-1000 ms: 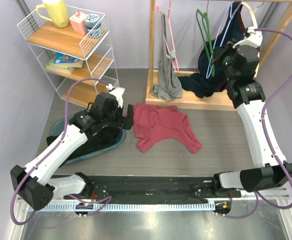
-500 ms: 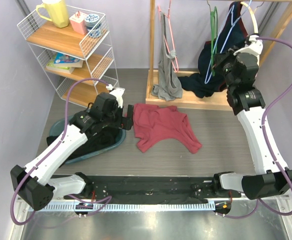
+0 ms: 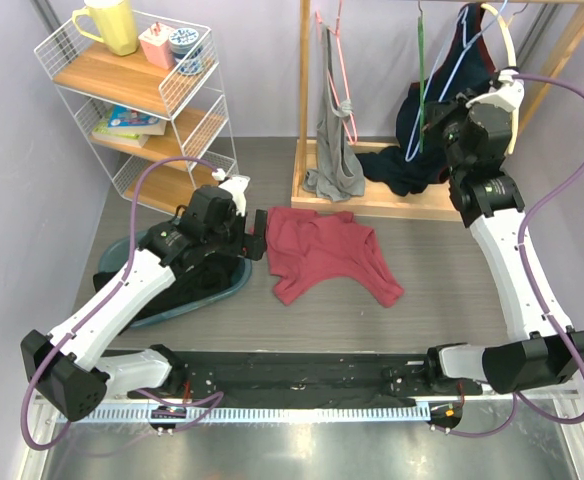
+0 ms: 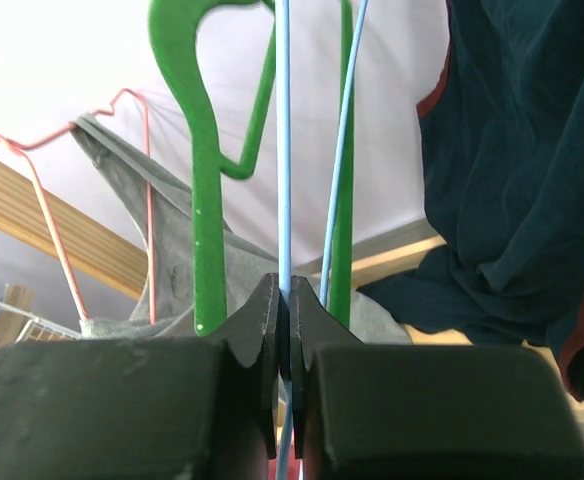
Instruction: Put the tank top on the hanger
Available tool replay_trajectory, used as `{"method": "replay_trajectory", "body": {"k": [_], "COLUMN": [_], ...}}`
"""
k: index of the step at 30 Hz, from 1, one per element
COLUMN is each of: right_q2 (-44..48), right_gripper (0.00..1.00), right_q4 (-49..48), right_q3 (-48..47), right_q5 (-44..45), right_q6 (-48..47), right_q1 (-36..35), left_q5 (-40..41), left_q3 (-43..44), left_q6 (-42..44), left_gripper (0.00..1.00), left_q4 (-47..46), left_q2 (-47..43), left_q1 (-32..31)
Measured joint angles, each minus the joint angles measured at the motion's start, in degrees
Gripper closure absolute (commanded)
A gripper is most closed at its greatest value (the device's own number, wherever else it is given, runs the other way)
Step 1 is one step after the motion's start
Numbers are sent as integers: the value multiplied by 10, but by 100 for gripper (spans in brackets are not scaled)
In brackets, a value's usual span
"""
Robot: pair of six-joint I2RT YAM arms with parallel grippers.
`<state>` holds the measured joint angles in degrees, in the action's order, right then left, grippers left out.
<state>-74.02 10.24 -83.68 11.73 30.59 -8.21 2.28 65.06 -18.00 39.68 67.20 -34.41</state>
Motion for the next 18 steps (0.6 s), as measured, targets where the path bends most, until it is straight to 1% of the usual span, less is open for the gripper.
{"method": "replay_trajectory", "body": {"k": [18], "right_q2": [-37], "right_gripper": [99], "right_q4": [-75], "right_q3": [-24], "right_q5": [65], "right_q6": [-6], "right_q1": [0], "left_q5": [0], "left_q3": [0], "left_q6": [0], "left_gripper": [0], "left_q4": [0], "left_q2": [-2], "left_q1": [0]}}
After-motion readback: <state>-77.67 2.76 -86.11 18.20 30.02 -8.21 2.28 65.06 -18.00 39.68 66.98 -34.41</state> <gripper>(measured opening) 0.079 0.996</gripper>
